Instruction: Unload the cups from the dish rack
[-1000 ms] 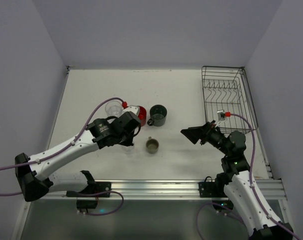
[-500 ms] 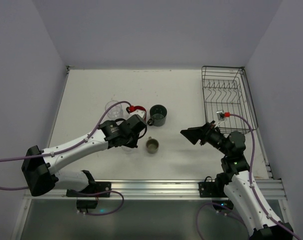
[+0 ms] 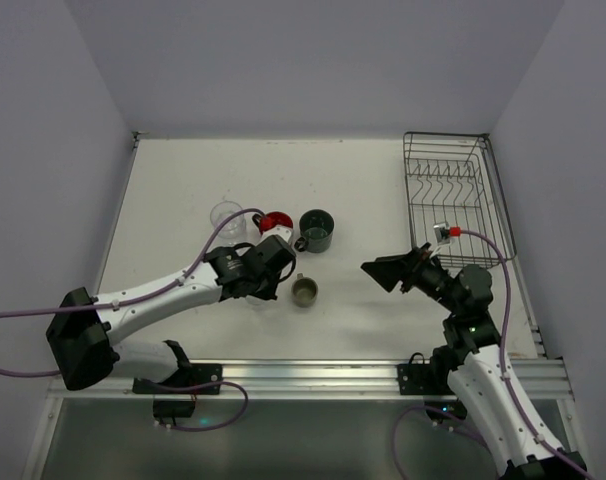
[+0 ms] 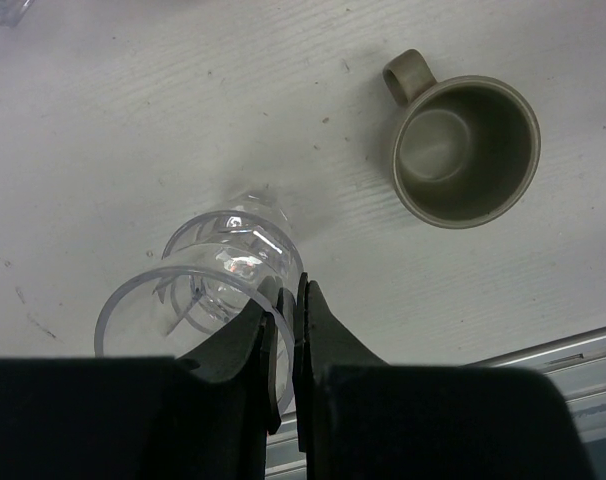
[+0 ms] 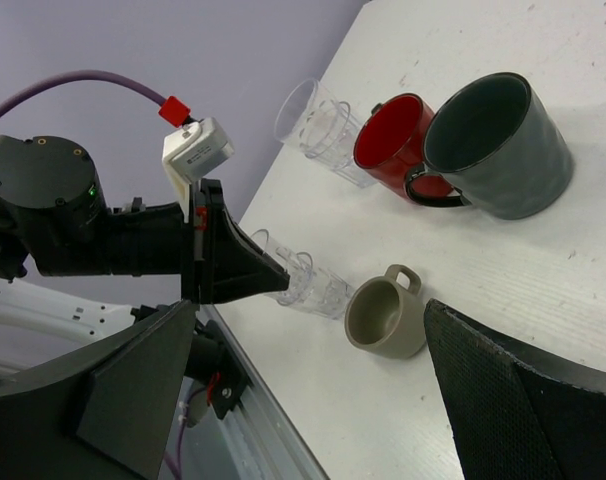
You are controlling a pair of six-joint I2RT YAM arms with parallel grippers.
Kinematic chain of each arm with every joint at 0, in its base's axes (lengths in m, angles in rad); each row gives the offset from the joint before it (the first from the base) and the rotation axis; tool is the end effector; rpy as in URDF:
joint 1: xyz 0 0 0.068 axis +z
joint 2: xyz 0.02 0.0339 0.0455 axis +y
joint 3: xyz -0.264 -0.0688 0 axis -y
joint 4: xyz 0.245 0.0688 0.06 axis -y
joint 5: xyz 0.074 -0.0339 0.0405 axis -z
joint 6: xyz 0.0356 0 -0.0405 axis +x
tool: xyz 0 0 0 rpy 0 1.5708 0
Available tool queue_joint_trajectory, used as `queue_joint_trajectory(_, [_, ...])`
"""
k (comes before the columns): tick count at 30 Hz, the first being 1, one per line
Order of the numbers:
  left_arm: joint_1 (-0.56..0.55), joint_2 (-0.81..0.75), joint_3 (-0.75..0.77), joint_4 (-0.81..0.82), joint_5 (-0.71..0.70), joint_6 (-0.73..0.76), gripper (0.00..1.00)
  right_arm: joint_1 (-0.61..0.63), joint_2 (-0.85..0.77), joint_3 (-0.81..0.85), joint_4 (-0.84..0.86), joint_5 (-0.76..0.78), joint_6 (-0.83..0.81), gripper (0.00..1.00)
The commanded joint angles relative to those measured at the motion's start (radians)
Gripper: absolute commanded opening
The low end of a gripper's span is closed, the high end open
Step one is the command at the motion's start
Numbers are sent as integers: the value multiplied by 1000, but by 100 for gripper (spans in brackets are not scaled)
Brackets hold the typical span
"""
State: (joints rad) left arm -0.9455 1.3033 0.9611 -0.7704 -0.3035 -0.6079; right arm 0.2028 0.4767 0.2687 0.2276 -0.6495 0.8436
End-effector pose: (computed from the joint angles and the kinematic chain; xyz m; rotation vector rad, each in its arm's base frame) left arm 0.1543 -0.1956 0.2456 0.3458 2.5818 -0.1416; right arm 0.1327 0.0493 0.2448 -0.0177 1.7157 1.3001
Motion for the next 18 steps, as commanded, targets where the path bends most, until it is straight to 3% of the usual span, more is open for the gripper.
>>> queue_joint_trajectory(1, [-3, 5, -4, 42, -23, 17, 9, 3, -21, 36, -37, -16, -18, 99])
queue_joint_trajectory(4, [-3, 4, -2, 37, -32, 20, 25, 3, -27, 53, -50, -13, -20, 99])
queue_joint_trajectory(5, [-3, 1, 4, 33, -39, 20, 39, 3, -27, 59, -59, -10, -21, 99])
queue_joint_trajectory(11, [-3, -39, 53, 11, -77, 39, 84, 1, -32, 124, -106, 1, -43, 99])
queue_joint_trajectory(14, [-3, -73, 125, -7, -143, 68, 98, 3, -41, 188, -170, 14, -69, 99])
queue_joint_trajectory(18, [-3, -152, 260, 22, -204, 140, 100, 3, -67, 327, -298, 82, -144, 99])
